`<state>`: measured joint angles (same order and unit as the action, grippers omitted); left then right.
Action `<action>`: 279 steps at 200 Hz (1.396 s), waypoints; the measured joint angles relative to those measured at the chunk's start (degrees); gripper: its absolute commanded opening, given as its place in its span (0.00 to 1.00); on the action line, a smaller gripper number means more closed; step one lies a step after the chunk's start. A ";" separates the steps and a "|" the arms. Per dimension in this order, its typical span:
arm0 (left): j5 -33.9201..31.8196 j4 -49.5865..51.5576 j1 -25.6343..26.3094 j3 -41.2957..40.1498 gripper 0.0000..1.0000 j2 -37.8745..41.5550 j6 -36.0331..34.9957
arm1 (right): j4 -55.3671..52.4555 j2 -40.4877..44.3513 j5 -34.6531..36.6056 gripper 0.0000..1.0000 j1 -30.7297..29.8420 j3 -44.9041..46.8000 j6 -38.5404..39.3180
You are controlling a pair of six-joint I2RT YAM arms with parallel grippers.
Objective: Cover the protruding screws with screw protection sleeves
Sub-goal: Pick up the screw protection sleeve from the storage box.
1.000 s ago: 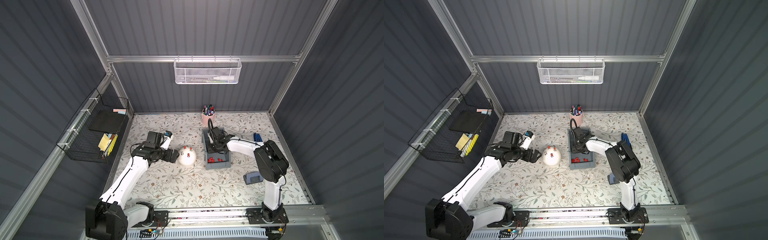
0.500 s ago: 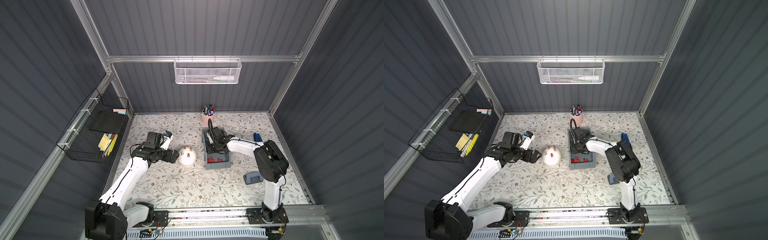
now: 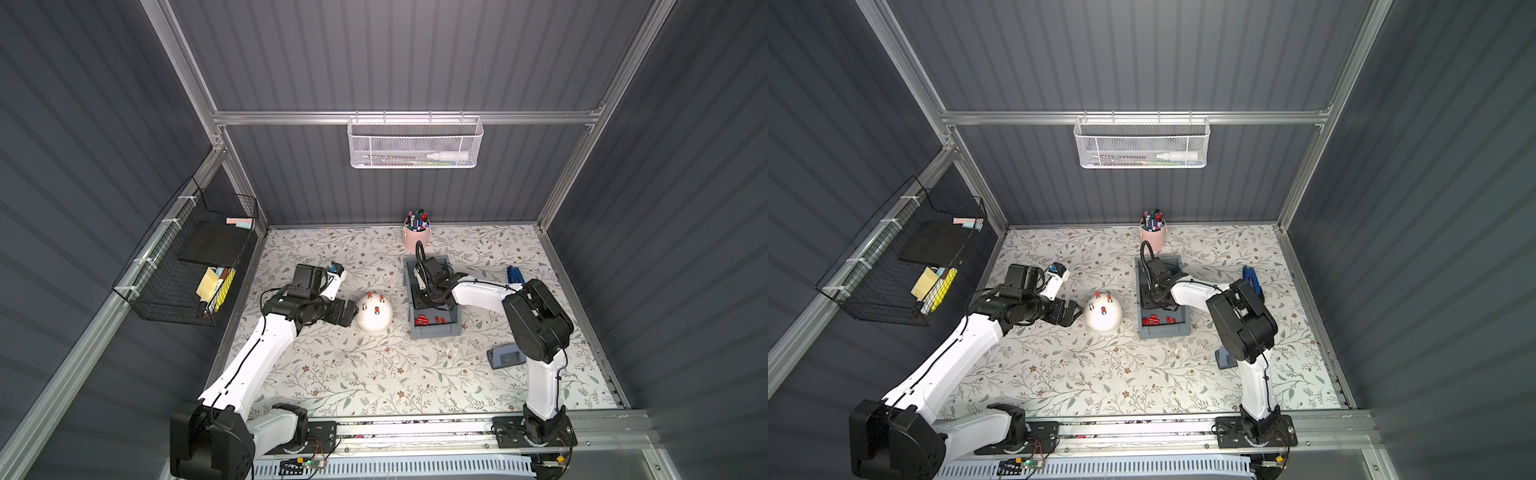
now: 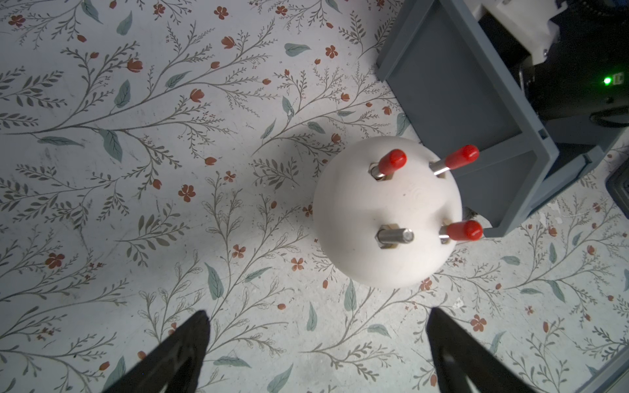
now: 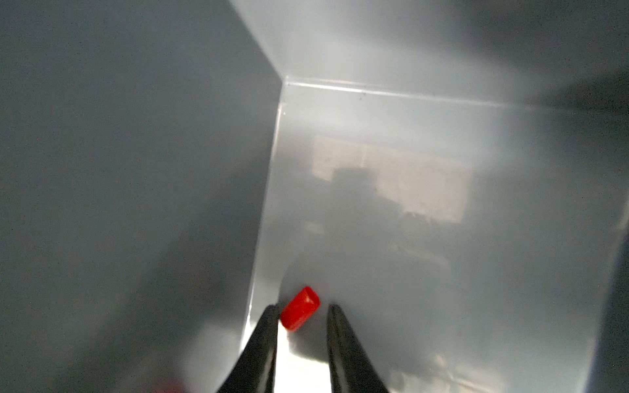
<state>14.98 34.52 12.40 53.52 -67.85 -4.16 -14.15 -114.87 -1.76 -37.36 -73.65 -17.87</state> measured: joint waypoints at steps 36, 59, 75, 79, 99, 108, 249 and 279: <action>0.00 0.00 0.00 -0.07 0.98 0.00 0.02 | -0.17 0.28 1.53 0.19 0.00 0.44 1.03; 0.00 0.00 0.00 -0.07 0.98 0.00 0.02 | -0.22 0.28 1.81 0.13 0.00 0.46 1.62; 0.00 0.00 0.00 -0.07 0.98 0.00 0.02 | -0.17 0.31 1.77 0.12 0.00 0.48 1.81; 0.00 0.00 0.00 -0.07 0.98 0.00 0.02 | -0.20 0.31 1.77 0.11 0.00 0.48 1.77; 0.00 0.00 0.00 -0.07 0.98 0.00 0.02 | -0.22 0.48 1.73 0.06 0.02 0.52 1.86; 0.00 0.00 0.00 -0.07 0.98 0.00 0.00 | -0.22 0.79 1.70 0.04 0.02 0.79 1.99; 33.03 12.44 0.02 15.52 0.91 -7.56 -8.28 | 5.66 43.19 -21.62 0.00 0.11 23.39 9.77; 48.92 13.73 0.81 16.22 0.89 -9.55 -8.11 | 6.08 49.35 -31.47 0.00 0.09 23.39 9.94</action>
<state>63.90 48.25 13.21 69.73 -77.41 -12.27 -8.08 -65.52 -33.23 -37.28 -50.26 -7.92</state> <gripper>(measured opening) 0.907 0.047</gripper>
